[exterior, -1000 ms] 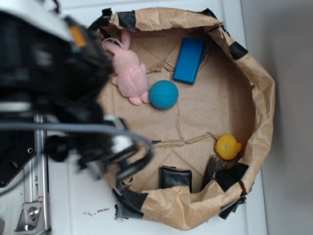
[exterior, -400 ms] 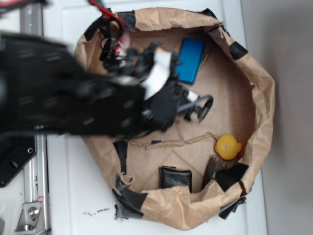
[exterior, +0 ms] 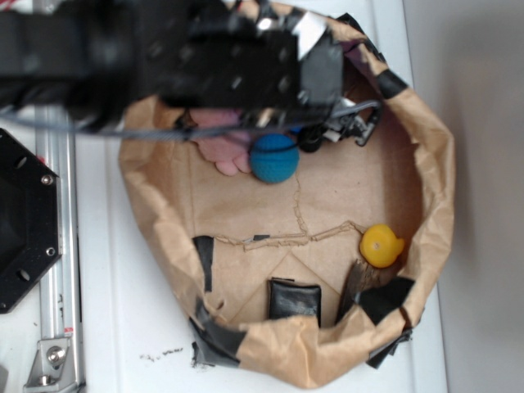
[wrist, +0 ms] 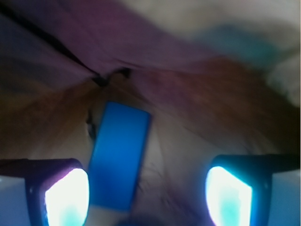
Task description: Grab the blue block.
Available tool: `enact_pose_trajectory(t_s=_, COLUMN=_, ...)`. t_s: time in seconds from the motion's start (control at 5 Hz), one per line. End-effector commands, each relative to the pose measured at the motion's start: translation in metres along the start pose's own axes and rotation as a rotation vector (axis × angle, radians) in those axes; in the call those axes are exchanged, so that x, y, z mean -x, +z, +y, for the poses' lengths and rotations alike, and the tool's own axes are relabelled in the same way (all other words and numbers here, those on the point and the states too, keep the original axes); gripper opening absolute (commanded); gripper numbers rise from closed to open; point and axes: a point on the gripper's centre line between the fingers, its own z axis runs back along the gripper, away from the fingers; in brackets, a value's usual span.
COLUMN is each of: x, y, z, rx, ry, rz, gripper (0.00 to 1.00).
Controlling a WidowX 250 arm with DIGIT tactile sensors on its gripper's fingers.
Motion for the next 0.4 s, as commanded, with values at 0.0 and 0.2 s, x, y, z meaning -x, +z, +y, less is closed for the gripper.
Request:
enact_pose_trajectory(t_s=0.0, x=-0.0191, y=-0.0293, z=-0.0227, rx=0.047, ry=-0.102, rz=0.047, gripper=1.00)
enact_pose_trajectory(t_s=0.2, x=-0.0131, y=-0.0307, z=-0.0292, rx=0.049, ry=-0.101, rz=0.057, gripper=1.00)
